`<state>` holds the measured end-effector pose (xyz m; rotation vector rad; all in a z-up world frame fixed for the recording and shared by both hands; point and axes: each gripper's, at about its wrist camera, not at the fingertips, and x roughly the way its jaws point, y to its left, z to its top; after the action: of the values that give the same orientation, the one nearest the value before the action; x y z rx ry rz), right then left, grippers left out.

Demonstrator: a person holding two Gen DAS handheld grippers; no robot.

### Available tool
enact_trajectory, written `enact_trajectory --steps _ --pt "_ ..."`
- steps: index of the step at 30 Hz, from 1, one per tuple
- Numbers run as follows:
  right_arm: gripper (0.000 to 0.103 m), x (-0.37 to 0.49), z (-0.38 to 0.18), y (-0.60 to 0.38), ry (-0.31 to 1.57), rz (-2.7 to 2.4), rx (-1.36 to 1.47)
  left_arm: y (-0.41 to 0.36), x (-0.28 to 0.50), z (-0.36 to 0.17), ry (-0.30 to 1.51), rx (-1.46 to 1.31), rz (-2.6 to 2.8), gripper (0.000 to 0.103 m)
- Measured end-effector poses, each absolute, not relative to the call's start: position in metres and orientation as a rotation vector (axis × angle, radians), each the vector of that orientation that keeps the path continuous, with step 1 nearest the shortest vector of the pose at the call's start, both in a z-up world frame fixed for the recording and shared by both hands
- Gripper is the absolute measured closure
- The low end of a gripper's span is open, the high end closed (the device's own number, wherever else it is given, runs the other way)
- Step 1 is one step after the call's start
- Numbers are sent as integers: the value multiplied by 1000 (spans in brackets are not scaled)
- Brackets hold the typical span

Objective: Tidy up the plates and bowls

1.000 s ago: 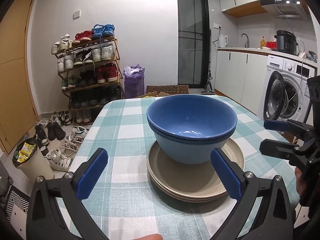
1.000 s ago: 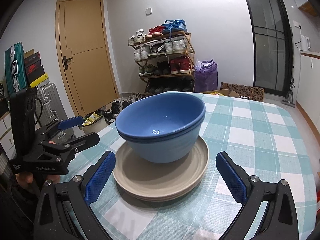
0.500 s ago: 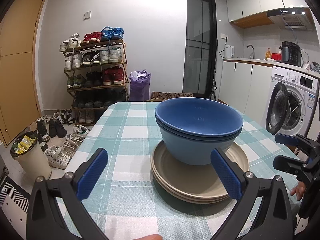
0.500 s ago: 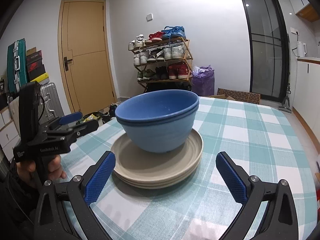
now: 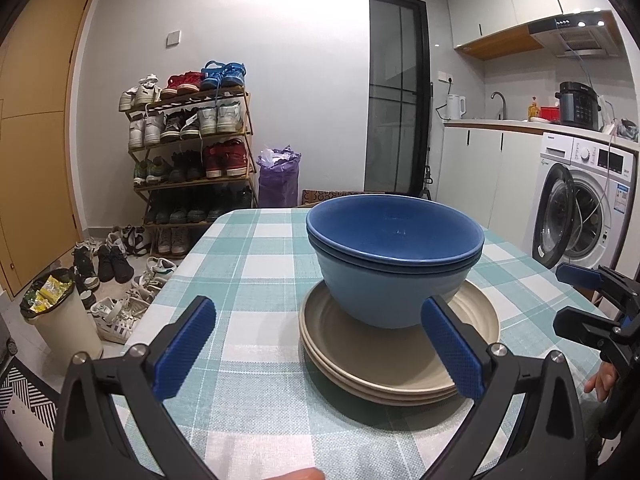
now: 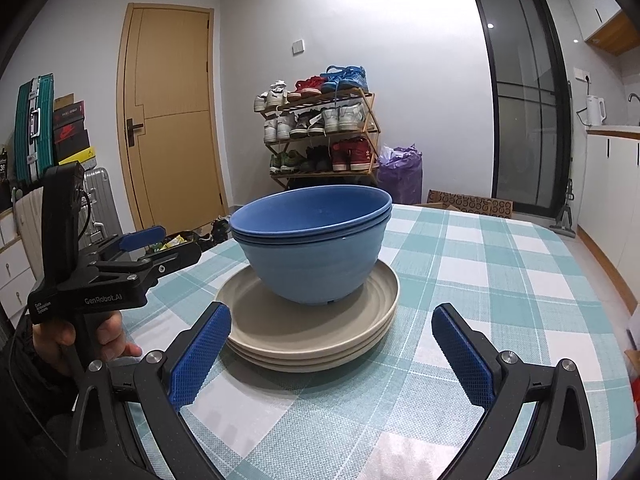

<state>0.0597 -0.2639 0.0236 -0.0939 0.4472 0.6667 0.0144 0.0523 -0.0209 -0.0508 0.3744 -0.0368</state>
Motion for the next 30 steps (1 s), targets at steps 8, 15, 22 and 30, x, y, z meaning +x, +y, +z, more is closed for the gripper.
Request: enact_trajectory --steps 8,15,22,30 --pt "1 57 23 -262 438 676 -102 52 15 -22 375 -51 -38 0" --pt "1 55 22 -262 434 679 -100 50 14 -23 372 -49 -45 0" --pt "1 53 22 -260 429 683 -103 50 13 -23 370 -55 -44 0" --pt "1 54 21 -260 427 684 -100 50 14 -23 370 -58 -40 0"
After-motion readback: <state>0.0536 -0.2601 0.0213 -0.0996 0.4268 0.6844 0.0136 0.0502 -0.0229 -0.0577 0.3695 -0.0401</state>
